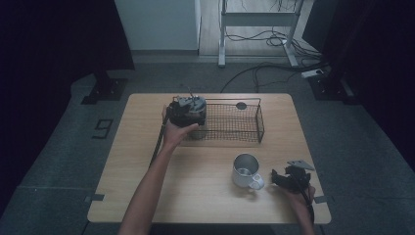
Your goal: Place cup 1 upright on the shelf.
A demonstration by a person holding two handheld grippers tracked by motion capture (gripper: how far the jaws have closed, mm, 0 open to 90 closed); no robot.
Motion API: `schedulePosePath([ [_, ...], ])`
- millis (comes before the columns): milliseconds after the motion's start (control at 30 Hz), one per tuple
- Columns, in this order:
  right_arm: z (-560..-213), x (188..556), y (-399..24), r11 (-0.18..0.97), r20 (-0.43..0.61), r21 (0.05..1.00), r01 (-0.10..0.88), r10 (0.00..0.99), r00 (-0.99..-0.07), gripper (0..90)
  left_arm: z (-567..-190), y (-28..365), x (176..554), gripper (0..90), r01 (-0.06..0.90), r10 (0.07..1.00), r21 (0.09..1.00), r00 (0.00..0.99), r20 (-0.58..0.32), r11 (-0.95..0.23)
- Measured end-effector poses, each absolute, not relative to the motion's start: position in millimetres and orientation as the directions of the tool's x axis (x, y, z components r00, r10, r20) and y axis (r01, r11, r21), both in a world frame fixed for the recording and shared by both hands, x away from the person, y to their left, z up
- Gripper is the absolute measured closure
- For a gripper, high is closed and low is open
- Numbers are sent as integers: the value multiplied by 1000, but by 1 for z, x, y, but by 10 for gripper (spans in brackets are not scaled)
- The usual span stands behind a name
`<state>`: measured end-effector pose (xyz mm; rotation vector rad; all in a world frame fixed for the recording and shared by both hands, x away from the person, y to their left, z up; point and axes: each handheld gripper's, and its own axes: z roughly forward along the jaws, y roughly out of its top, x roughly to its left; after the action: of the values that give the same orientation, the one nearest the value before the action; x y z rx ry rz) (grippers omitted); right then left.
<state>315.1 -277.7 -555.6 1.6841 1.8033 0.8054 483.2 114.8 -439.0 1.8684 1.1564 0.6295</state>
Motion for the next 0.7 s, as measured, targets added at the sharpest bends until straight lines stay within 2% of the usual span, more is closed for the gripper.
schedulePosePath([
  [300,-556,315,-278,42,11,737,674,997,-74,125,-431,136,458,0,465,891,859,454,-24,-214],
  [700,-556,316,-277,37,13,737,675,998,-68,123,-444,152,411,1,447,846,855,533,-18,-264],
])
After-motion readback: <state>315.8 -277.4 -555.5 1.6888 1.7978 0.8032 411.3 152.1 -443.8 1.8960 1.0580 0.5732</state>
